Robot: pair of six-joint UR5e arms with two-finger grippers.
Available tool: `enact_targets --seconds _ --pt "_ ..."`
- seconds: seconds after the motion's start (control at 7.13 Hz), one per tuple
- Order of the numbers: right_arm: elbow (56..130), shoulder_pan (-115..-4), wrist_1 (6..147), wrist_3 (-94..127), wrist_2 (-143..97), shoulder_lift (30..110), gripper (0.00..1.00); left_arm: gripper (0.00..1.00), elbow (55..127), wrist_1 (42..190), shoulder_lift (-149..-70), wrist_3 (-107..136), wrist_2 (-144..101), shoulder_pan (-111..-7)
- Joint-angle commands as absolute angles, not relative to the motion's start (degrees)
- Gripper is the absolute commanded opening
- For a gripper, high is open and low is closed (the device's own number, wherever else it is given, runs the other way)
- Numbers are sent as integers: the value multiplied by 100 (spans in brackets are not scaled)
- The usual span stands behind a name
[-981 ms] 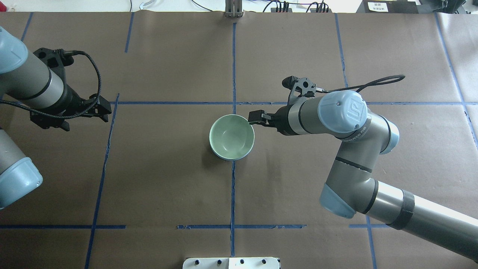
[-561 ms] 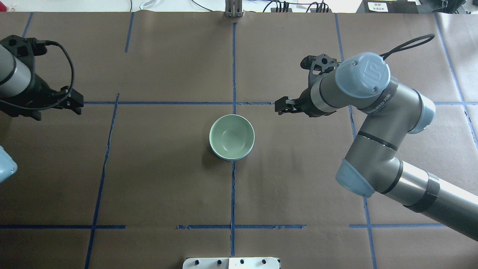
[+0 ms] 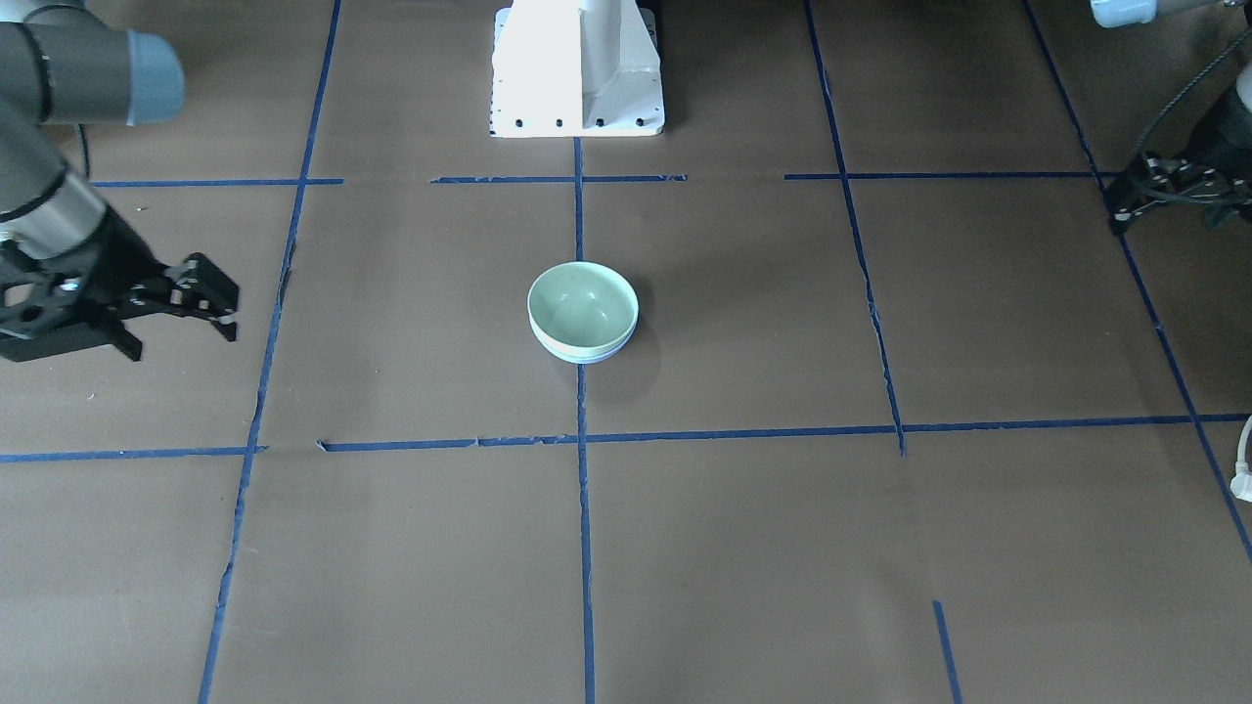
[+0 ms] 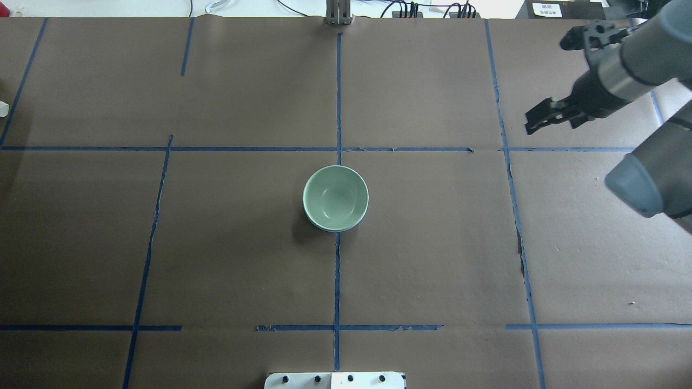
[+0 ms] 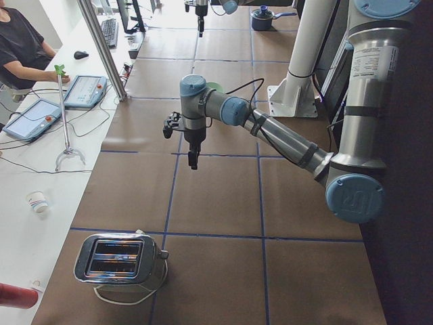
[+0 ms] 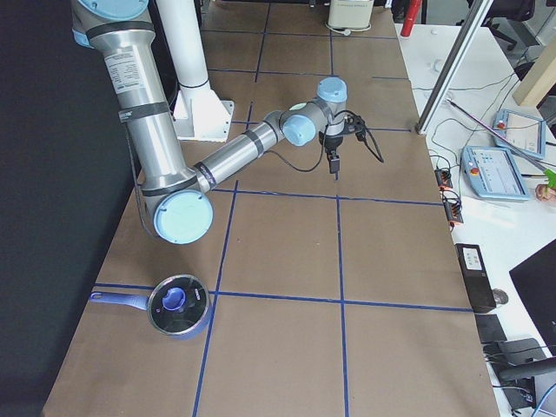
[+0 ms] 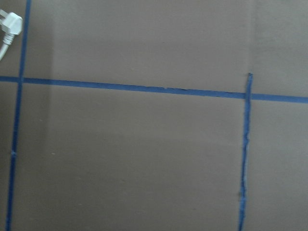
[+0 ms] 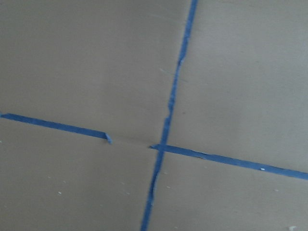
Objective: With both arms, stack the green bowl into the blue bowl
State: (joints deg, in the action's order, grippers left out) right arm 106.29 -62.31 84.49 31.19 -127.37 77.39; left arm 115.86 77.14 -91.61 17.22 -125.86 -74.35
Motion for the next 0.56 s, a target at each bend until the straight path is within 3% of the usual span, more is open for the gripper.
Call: enact_targets --seconds 0.0,0.28,0.42 --pt "10574 -7500 8455 1056 -13505 8836 100 100 10762 7725 -9070 24 -12902 -8486" --pt "9849 -8556 8455 19 -14364 9376 100 100 9874 7761 -9097 -1199 -12920 -9103" --pt "9748 -8656 8420 0 -14466 9282 100 100 9505 7787 -9062 -1291 -13146 -9201"
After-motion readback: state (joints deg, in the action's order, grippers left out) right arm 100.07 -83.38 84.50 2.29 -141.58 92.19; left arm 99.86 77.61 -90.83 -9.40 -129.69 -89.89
